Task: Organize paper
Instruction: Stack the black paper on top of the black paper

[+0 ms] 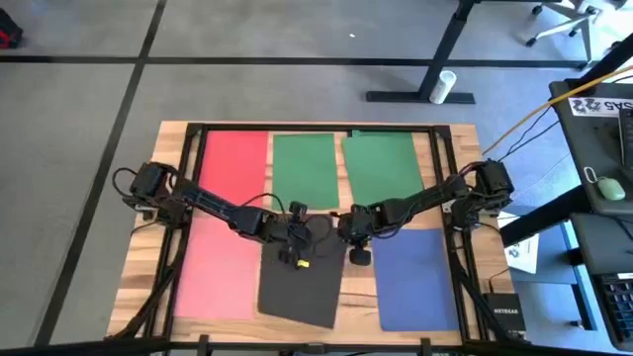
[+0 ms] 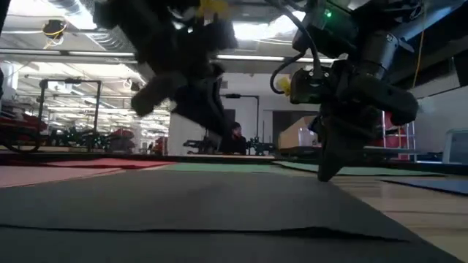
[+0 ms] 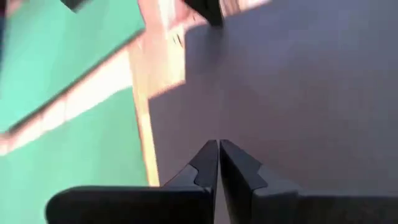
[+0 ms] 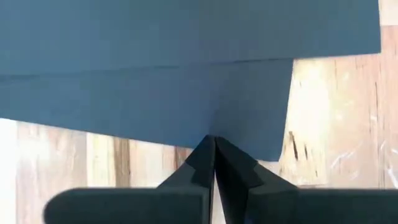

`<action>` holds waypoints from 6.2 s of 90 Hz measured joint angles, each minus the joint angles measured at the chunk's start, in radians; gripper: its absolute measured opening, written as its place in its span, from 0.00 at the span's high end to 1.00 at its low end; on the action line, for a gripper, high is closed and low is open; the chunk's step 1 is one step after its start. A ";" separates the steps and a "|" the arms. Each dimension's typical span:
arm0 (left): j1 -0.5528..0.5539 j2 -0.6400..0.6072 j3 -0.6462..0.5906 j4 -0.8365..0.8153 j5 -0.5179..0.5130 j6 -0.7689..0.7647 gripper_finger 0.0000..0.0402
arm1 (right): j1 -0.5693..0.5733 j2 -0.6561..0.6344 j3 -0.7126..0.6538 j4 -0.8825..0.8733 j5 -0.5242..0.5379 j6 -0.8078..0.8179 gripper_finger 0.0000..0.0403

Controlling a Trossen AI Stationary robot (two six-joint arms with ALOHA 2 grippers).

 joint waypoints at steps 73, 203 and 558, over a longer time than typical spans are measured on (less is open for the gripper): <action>-0.065 -0.034 0.016 -0.469 -0.031 -0.191 1.00 | 0.000 -0.049 0.002 -0.078 -0.019 0.001 1.00; 0.129 -0.034 -0.156 -0.408 -0.016 -0.234 1.00 | 0.000 -0.059 0.007 -0.102 0.009 -0.010 1.00; -0.086 -0.032 -0.072 -0.445 0.212 -0.457 1.00 | 0.013 -0.023 -0.021 -0.012 -0.212 0.034 1.00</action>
